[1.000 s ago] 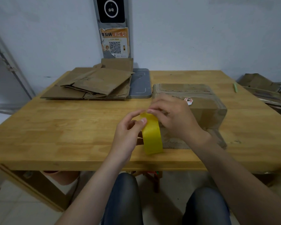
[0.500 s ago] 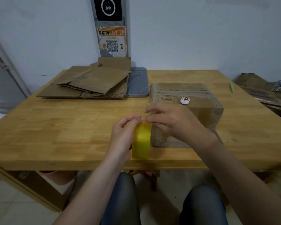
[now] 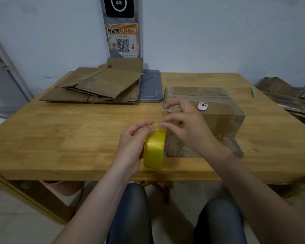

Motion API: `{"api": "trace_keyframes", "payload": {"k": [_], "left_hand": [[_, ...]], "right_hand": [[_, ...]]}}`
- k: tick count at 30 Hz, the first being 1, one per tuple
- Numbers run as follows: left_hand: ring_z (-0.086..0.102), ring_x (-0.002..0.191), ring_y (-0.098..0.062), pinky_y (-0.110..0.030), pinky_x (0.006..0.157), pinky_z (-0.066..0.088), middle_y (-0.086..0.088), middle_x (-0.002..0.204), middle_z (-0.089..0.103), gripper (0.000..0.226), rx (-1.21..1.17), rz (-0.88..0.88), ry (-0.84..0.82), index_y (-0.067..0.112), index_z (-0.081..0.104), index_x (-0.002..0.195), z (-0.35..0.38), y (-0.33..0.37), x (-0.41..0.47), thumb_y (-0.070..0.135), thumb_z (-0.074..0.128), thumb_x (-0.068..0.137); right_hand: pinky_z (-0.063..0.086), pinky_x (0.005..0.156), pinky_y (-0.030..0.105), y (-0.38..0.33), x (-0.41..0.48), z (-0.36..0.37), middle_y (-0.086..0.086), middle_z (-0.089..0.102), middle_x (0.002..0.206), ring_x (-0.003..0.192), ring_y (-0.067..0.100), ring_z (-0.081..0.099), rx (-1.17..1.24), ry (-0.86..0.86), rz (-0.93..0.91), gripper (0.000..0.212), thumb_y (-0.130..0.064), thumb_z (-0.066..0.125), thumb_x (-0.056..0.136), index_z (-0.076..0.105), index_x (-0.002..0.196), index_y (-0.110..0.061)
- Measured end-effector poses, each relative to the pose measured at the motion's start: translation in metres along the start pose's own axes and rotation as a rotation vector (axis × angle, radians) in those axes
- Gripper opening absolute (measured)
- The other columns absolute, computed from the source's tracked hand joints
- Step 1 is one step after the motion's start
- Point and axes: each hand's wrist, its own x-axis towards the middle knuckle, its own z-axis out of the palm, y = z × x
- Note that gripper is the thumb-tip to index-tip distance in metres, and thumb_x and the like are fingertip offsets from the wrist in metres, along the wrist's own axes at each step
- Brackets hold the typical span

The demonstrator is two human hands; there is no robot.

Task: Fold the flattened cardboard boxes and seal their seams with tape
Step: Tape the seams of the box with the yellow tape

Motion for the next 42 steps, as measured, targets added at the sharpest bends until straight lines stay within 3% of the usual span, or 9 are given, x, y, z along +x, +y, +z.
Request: {"api": "trace_keyframes", "payload": {"k": [8, 13, 16, 23, 26, 29, 33, 37, 42], "left_hand": [[0.073, 0.100, -0.013, -0.045, 0.097, 0.057, 0.003, 0.093, 0.080, 0.014, 0.236, 0.128, 0.002, 0.034, 0.080, 0.099, -0.004, 0.000, -0.002, 0.025, 0.079, 0.089], [0.069, 0.099, 0.006, -0.019, 0.085, 0.053, 0.014, 0.099, 0.079, 0.017, 0.339, 0.249, 0.007, 0.033, 0.081, 0.103, -0.013, 0.002, -0.005, 0.030, 0.080, 0.087], [0.071, 0.094, 0.003, -0.010, 0.077, 0.048, 0.009, 0.093, 0.079, 0.026, 0.466, 0.313, -0.009, 0.035, 0.078, 0.104, -0.026, 0.007, -0.005, 0.032, 0.086, 0.079], [0.067, 0.093, -0.006, -0.023, 0.075, 0.054, 0.011, 0.102, 0.072, 0.059, 1.100, 0.488, 0.140, 0.040, 0.039, 0.124, -0.082, 0.014, 0.006, 0.033, 0.082, 0.084], [0.069, 0.102, -0.021, -0.046, 0.098, 0.048, 0.005, 0.112, 0.073, 0.057, 1.366, 0.511, 0.229, 0.038, 0.032, 0.117, -0.119, 0.008, 0.021, 0.030, 0.078, 0.084], [0.067, 0.107, -0.021, -0.049, 0.108, 0.035, 0.007, 0.116, 0.072, 0.051, 1.532, 0.436, 0.260, 0.040, 0.029, 0.108, -0.154, 0.006, 0.037, 0.028, 0.073, 0.086], [0.068, 0.100, -0.025, -0.057, 0.110, 0.032, 0.002, 0.107, 0.074, 0.056, 1.619, 0.340, 0.278, 0.044, 0.024, 0.107, -0.188, -0.002, 0.055, 0.023, 0.072, 0.088], [0.065, 0.113, -0.027, -0.071, 0.116, 0.024, 0.004, 0.120, 0.070, 0.067, 1.640, 0.243, 0.229, 0.039, 0.035, 0.143, -0.172, 0.012, 0.062, 0.032, 0.075, 0.090], [0.049, 0.137, -0.023, -0.061, 0.114, 0.035, 0.011, 0.147, 0.053, 0.090, 1.569, 0.451, 0.094, 0.050, 0.028, 0.150, -0.107, 0.038, 0.061, 0.060, 0.080, 0.078]], "right_hand": [[0.049, 0.091, 0.047, -0.002, 0.006, -0.001, -0.012, 0.058, 0.120, 0.104, 0.002, 0.041, -0.195, -0.073, 0.003, 0.019, -0.040, 0.080, 0.082, 0.080, 0.101, -0.038], [0.052, 0.082, 0.042, -0.007, 0.009, 0.004, -0.019, 0.062, 0.099, 0.093, 0.007, 0.051, -0.147, -0.137, 0.210, 0.023, -0.053, 0.082, 0.074, 0.070, 0.093, -0.048], [0.051, 0.072, 0.034, -0.015, 0.013, 0.012, -0.019, 0.062, 0.092, 0.080, 0.001, 0.050, -0.163, -0.151, 0.254, 0.025, -0.054, 0.083, 0.074, 0.066, 0.089, -0.044], [0.050, 0.090, 0.039, -0.034, 0.038, 0.054, -0.016, 0.059, 0.125, 0.118, 0.014, 0.054, -0.327, -0.336, 0.280, 0.065, -0.067, 0.078, 0.073, 0.059, 0.130, -0.042], [0.049, 0.099, 0.046, -0.036, 0.041, 0.073, -0.010, 0.054, 0.139, 0.131, 0.021, 0.049, -0.369, -0.442, 0.280, 0.071, -0.067, 0.075, 0.077, 0.054, 0.139, -0.039], [0.049, 0.101, 0.050, -0.035, 0.043, 0.085, -0.007, 0.051, 0.143, 0.136, 0.024, 0.043, -0.394, -0.506, 0.301, 0.069, -0.066, 0.073, 0.080, 0.053, 0.140, -0.038], [0.050, 0.100, 0.049, -0.035, 0.045, 0.091, -0.007, 0.052, 0.140, 0.135, 0.024, 0.044, -0.439, -0.536, 0.302, 0.065, -0.065, 0.072, 0.082, 0.055, 0.138, -0.037], [0.049, 0.100, 0.048, -0.034, 0.045, 0.081, -0.007, 0.051, 0.141, 0.135, 0.025, 0.044, -0.449, -0.505, 0.336, 0.063, -0.061, 0.073, 0.084, 0.055, 0.139, -0.036], [0.043, 0.104, 0.046, -0.025, 0.041, 0.048, -0.006, 0.045, 0.146, 0.136, 0.025, 0.039, -0.436, -0.415, 0.367, 0.061, -0.052, 0.073, 0.087, 0.051, 0.143, -0.036]]}}
